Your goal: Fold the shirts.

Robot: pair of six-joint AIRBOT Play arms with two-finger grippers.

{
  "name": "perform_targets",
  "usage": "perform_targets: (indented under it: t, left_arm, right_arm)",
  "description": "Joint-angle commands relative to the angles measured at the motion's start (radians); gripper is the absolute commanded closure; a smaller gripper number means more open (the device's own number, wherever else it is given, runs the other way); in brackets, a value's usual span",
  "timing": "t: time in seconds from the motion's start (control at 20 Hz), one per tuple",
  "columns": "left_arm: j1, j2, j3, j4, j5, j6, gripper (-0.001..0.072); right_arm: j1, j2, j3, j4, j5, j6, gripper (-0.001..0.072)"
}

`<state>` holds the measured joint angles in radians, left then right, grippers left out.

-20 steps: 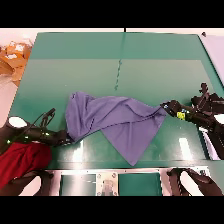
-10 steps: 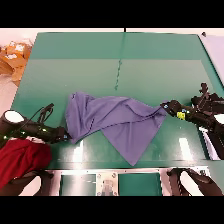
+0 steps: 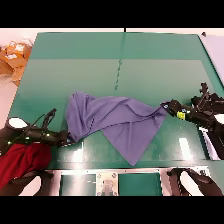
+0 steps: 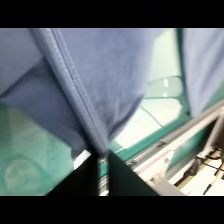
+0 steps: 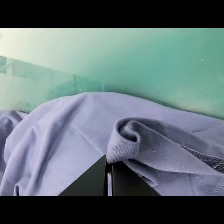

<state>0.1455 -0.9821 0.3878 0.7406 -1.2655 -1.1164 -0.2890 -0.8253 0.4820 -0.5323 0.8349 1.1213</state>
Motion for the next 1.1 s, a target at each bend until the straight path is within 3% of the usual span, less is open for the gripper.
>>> perform_targets:
  t: [0.0,0.2,0.4,0.55,0.7,0.85,1.05]
  left_arm:
    - [0.001,0.001,0.048,-0.118,0.033,0.071,0.0680]
    - [0.001,0.082,0.387,-0.153,-0.002,0.039,0.0681]
    - [0.001,0.258,0.983,-0.115,0.068,-0.039,0.0682]
    - [0.001,0.293,1.523,0.108,0.140,-0.141,0.0681]
    - [0.001,0.290,1.881,0.350,0.184,-0.252,0.0681]
    - [0.001,0.290,1.983,0.445,0.209,-0.253,0.0680]
    - [0.001,0.285,1.844,0.536,0.204,-0.267,0.0680]
  right_arm:
    - [0.001,0.002,0.042,-0.002,0.023,0.000,0.0700]
    - [0.001,0.027,0.289,-0.010,0.057,0.005,0.0700]
    - [-0.018,0.070,0.671,-0.031,0.130,0.098,0.0700]
    - [-0.071,0.124,0.975,-0.039,0.132,0.171,0.0701]
    - [-0.152,0.172,1.240,-0.165,0.132,0.279,0.0700]
    - [-0.184,0.190,1.432,-0.340,0.132,0.380,0.0700]
    - [-0.184,0.161,1.479,-0.467,0.135,0.454,0.0700]
